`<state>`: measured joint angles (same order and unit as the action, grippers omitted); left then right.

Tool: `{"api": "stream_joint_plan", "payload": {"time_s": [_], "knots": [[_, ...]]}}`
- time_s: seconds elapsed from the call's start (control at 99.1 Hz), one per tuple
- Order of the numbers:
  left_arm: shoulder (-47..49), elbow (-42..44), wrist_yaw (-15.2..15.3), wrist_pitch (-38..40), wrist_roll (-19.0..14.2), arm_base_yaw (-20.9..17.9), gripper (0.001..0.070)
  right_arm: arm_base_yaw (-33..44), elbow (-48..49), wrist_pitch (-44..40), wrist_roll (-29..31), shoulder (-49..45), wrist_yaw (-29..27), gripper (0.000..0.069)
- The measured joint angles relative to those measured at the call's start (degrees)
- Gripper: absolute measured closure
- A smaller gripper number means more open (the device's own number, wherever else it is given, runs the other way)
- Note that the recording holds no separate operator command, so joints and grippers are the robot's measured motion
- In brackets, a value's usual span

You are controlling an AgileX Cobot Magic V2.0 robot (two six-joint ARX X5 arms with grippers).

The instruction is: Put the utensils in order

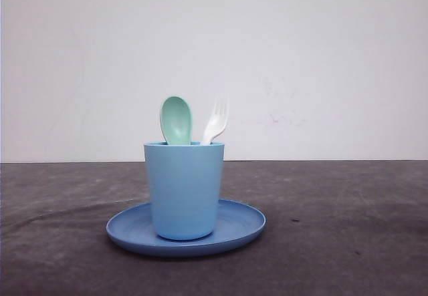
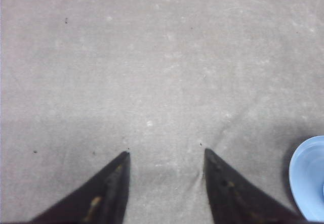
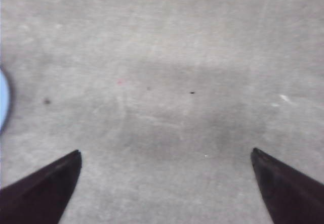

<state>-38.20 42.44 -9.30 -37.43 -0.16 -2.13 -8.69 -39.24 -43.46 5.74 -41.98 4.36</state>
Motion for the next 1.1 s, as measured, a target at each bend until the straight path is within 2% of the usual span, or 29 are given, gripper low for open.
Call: {"api": "stream_joint_plan", "payload": {"time_s": [0.071, 0.151, 0.192, 0.242, 0.383, 0.787, 0.918, 1.1], "knots": [[0.0, 0.0, 0.0, -0.4, 0.2, 0.0, 0.0615, 0.0, 0.0, 0.0, -0.5, 0.0, -0.1, 0.0306], [0.0, 0.0, 0.0, -0.6, 0.2, 0.0, 0.0670, 0.0, 0.0, 0.2, -1.2, 0.0, -0.8, 0.0531], [0.0, 0.0, 0.1, -0.6, 0.2, 0.0, 0.0678, 0.0, 0.0, 0.5, -1.3, 0.0, -1.6, 0.0590], [0.0, 0.0, 0.1, -0.9, 0.2, 0.0, 0.0681, 0.0, 0.0, 0.4, -1.3, 0.0, -1.9, 0.0629], [0.0, 0.0, 0.1, -0.9, 0.2, 0.0, 0.0681, 0.0, 0.0, 0.4, -1.3, 0.0, -2.7, 0.0659], [0.0, 0.0, 0.1, -0.7, 0.2, 0.0, 0.0682, 0.0, 0.0, 0.9, -1.3, 0.0, -2.7, 0.0662], [2.3, 0.0, 4.5, -0.7, 1.2, 0.1, 0.0684, 0.0, 0.0, 0.9, -1.3, 0.0, -2.7, 0.0662], [10.8, -1.4, 4.9, -0.4, 1.7, 0.1, 0.0685, 0.0, 0.0, 0.9, -1.3, 0.0, -2.7, 0.0662]]}}
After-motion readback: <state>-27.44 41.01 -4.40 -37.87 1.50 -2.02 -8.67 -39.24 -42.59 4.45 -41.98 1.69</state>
